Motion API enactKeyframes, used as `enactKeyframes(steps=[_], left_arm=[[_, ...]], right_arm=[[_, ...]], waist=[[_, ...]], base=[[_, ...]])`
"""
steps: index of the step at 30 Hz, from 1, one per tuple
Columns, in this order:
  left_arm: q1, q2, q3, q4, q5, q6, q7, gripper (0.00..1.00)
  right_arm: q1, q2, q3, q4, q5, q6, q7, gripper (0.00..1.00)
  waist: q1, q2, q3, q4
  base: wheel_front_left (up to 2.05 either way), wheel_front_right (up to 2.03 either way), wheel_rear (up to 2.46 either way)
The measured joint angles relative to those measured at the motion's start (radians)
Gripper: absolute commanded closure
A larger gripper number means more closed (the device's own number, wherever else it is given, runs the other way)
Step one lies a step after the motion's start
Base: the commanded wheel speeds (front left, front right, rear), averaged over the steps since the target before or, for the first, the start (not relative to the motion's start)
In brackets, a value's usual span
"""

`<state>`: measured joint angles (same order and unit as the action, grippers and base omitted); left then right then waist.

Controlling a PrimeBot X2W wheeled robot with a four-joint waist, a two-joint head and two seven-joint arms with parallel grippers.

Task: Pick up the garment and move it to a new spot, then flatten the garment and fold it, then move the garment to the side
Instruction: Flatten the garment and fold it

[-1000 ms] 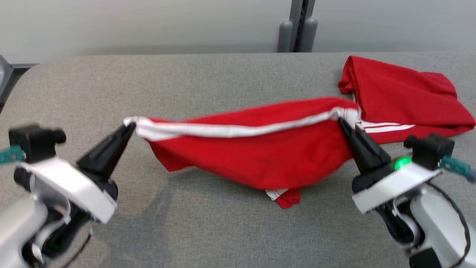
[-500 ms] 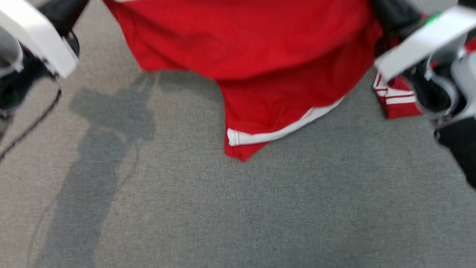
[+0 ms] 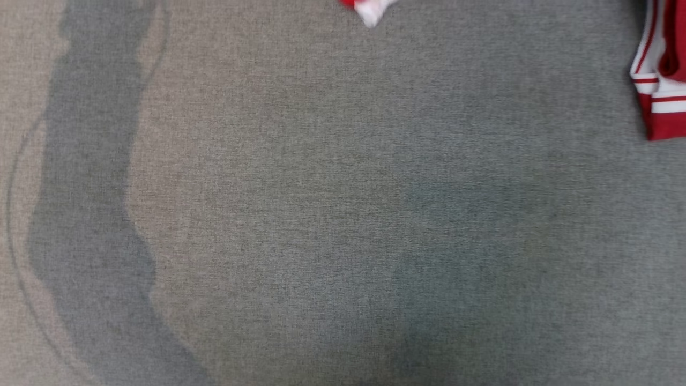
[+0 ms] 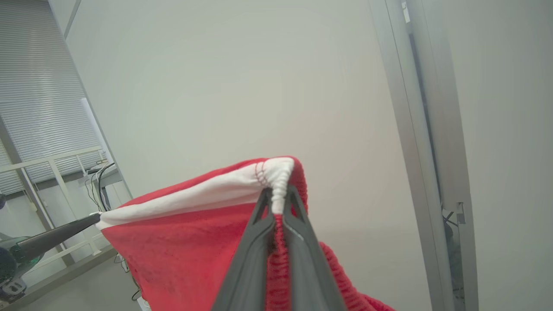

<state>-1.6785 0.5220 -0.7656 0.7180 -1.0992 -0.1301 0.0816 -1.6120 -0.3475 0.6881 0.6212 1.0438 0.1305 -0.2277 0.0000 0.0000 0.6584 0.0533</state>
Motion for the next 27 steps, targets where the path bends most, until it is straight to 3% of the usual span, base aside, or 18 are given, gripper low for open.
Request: enactKeyframes(steps=[4, 11, 19, 27], left_arm=[[-0.079, -0.012, -0.008, 0.038, 0.012, -0.001, -0.078, 1.0], [-0.149, -0.029, -0.042, 0.058, -0.021, -0.001, -0.134, 1.0], [-0.027, 0.0, -0.196, -0.028, -0.1, -0.001, -0.057, 1.0], [0.147, 0.102, -0.321, -0.156, -0.21, -0.001, 0.038, 1.0]], right_arm=[[-0.074, 0.01, -0.028, 0.027, 0.0, 0.0, -0.029, 1.0], [-0.091, 0.051, -0.202, -0.042, -0.094, 0.0, -0.033, 1.0], [0.085, 0.038, -0.095, -0.078, -0.095, 0.0, -0.034, 1.0], [0.311, -0.014, 0.019, -0.121, -0.026, 0.0, -0.034, 1.0]], waist=[[0.0, 0.0, 0.023, 0.023], [0.0, 0.0, 0.042, 0.047], [0.0, 0.0, 0.012, 0.058], [0.0, 0.0, -0.076, 0.052]], base=[[0.0, 0.0, 0.0], [0.0, 0.0, 0.0], [0.0, 0.0, 0.0], [0.0, 0.0, 0.0]])
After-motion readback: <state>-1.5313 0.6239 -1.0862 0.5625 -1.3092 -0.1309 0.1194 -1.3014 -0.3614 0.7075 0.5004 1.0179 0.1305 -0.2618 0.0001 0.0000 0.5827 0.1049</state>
